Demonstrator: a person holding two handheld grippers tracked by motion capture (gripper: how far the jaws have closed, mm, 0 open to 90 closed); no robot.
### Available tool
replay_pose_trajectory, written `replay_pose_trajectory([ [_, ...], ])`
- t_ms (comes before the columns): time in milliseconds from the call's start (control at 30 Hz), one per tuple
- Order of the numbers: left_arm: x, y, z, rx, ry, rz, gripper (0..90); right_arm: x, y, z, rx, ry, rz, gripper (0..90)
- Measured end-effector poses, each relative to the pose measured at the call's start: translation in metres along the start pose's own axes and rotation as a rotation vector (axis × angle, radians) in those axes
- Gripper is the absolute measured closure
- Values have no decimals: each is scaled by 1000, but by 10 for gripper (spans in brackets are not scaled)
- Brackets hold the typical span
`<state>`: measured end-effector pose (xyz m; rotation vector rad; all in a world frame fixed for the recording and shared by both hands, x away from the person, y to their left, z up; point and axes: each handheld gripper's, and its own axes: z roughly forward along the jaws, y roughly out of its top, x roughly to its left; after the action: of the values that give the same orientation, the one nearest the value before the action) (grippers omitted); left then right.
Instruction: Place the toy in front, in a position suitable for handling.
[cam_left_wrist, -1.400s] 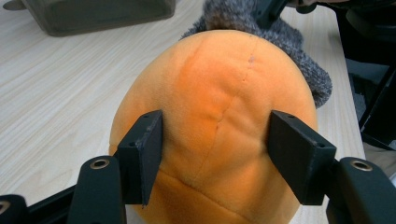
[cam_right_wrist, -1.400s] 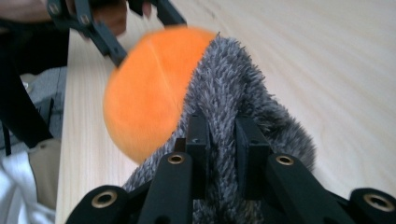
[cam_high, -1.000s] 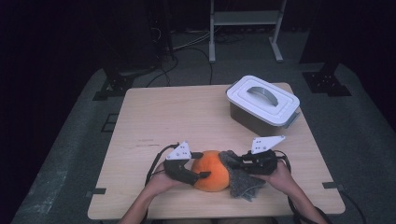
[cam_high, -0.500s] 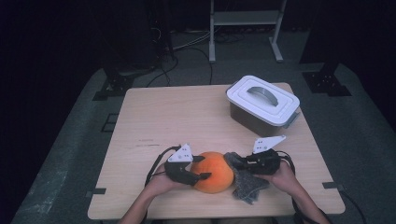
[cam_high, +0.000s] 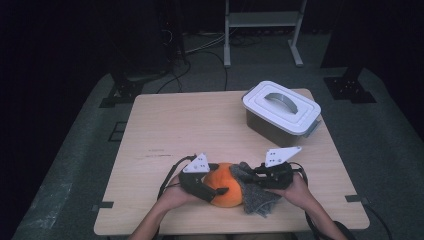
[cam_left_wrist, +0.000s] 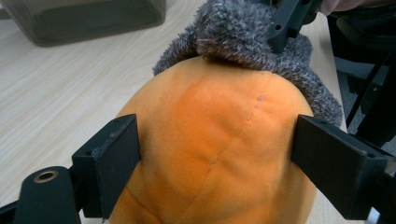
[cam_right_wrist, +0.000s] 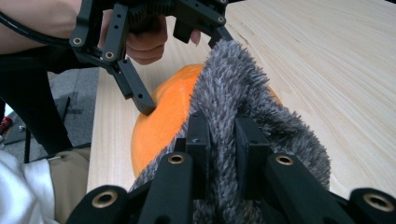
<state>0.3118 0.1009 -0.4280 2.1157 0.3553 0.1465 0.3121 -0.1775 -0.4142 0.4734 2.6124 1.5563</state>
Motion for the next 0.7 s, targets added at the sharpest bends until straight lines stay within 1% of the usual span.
replay_pose_trajectory([
  [67,-2,0,1,10,27,17,306,-2,-1,0,5,-3,2,772],
  [100,-3,1,1,13,39,19,363,-3,-2,-1,7,-6,8,772],
  [133,-4,2,0,18,54,22,407,-4,-2,-1,10,-9,17,771],
  [167,-5,2,0,11,67,20,438,-6,-3,-2,15,-17,23,772],
  [233,-7,4,1,-2,104,22,475,-10,-2,-5,18,-31,38,771],
  [300,-9,7,1,-21,139,20,496,-12,1,-7,19,-51,33,771],
  [333,-9,9,2,-37,158,11,500,-14,3,-8,21,-63,29,771],
  [400,-11,11,4,-55,207,7,507,-18,8,-10,-2,-61,36,771],
  [433,-11,12,5,-60,224,3,507,-19,12,-10,-5,-65,33,771],
  [500,-13,13,8,-62,232,2,505,-21,17,-8,-10,-64,32,771],
  [533,-14,13,9,-62,227,-3,501,-22,18,-5,-4,-62,32,771],
  [567,-13,13,8,-51,214,-5,483,-23,17,-2,10,-62,33,771],
  [600,-13,12,8,-46,201,-11,453,-24,15,2,25,-55,40,772],
  [667,-10,12,6,-40,157,-35,355,-23,8,8,36,-29,54,777],
  [700,-9,12,4,-45,143,-34,311,-22,5,10,42,-19,56,780],
])
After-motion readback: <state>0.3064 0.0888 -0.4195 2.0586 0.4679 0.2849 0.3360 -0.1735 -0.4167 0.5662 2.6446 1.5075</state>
